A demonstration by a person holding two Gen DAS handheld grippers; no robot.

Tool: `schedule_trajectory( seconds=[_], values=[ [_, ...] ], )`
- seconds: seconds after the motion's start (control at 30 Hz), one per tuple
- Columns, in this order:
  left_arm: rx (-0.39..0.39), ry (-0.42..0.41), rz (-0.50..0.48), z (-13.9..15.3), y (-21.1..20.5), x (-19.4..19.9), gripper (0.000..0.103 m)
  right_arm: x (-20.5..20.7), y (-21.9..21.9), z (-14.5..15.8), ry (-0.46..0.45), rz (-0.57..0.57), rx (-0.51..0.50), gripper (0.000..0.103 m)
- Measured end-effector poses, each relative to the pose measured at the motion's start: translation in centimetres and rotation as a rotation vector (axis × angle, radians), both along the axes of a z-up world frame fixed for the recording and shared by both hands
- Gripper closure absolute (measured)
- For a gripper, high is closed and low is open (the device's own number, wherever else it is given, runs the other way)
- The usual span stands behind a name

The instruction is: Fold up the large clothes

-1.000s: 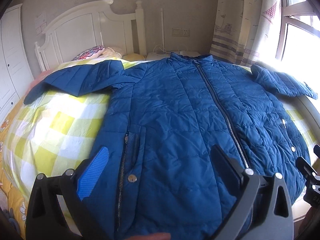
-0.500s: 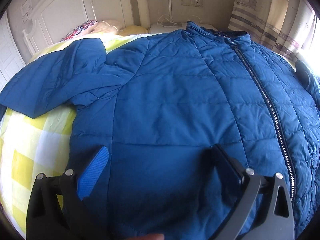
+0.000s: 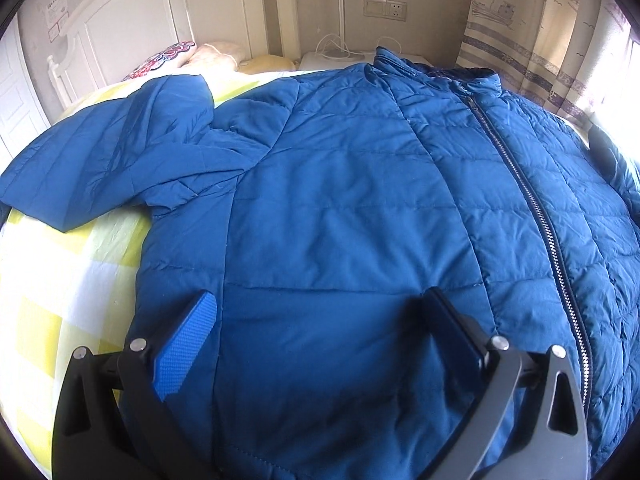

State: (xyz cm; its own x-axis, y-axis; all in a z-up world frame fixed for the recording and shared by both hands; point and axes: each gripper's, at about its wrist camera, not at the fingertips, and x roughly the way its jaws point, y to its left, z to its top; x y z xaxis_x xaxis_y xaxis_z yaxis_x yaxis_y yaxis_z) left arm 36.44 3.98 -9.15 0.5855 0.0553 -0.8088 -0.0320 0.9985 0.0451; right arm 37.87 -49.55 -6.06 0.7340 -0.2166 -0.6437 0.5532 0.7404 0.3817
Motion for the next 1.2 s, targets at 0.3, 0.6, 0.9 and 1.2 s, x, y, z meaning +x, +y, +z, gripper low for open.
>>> schedule_trajectory(
  seconds=[0.3, 0.6, 0.9, 1.2],
  values=[
    [-0.005, -0.004, 0.005, 0.0, 0.1, 0.0, 0.002, 2.0, 24.0, 7.9, -0.191, 0.693, -0.385, 0.086],
    [-0.009, -0.006, 0.006, 0.0, 0.2, -0.1, 0.002, 2.1, 33.1, -2.8, 0.148, 0.936, -0.316, 0.04],
    [-0.003, -0.006, 0.005, 0.0, 0.1, 0.0, 0.002, -6.4, 24.1, -2.2, 0.128, 0.75, -0.127, 0.011],
    [0.211, -0.167, -0.172, 3.2, -7.0, -2.1, 0.003, -13.8, 16.3, -3.9, 0.03, 0.406, -0.08, 0.039]
  ],
)
